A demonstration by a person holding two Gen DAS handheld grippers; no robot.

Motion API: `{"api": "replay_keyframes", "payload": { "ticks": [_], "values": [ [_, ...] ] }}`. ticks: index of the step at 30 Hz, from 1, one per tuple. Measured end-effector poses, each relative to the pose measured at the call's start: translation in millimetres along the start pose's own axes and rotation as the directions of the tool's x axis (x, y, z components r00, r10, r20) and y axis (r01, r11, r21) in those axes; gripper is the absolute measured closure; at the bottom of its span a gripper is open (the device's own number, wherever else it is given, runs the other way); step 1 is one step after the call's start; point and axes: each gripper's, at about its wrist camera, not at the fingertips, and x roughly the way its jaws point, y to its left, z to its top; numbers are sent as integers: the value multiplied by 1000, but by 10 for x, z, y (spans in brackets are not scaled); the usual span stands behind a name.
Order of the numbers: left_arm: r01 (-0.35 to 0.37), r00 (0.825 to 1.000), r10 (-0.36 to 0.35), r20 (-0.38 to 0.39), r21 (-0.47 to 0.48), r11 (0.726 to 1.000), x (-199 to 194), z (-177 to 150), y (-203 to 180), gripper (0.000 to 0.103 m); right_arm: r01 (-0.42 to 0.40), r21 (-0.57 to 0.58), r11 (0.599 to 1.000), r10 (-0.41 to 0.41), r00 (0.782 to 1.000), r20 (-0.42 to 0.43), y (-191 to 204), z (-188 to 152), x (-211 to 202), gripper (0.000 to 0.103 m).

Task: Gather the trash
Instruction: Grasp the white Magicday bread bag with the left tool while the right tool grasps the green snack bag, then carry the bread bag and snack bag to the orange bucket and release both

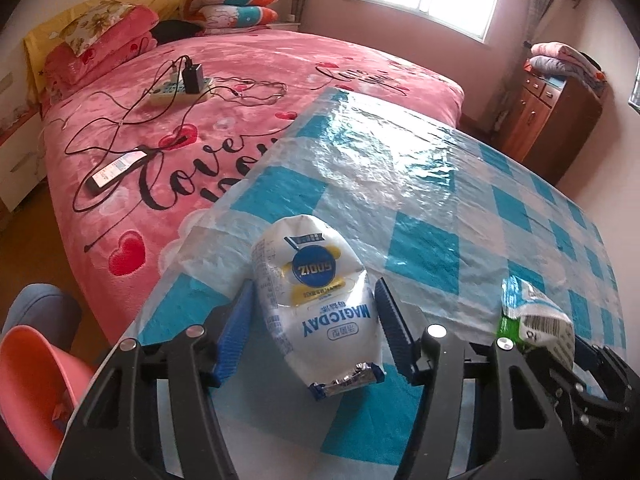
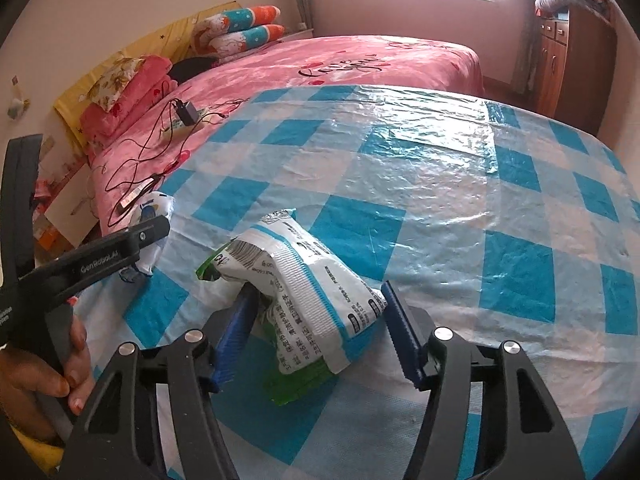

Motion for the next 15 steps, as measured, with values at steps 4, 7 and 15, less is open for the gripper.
{"api": "replay_keyframes", "payload": {
  "ticks": [4, 7, 15],
  "values": [
    [39, 999, -39, -11, -7, 999, -58, -52, 23, 42, -36, 27, 999, 36, 999, 8, -65, -4, -24, 47],
    [60, 998, -60, -15, -2, 998, -117, -103, 45, 42, -44, 36, 998, 43, 999, 21, -85, -7, -60, 51],
    [114, 994, -114, -3, 14, 993, -334, -212, 125, 42, -73, 73, 995, 69, 996, 59, -160, -64, -180, 54]
  ]
}}
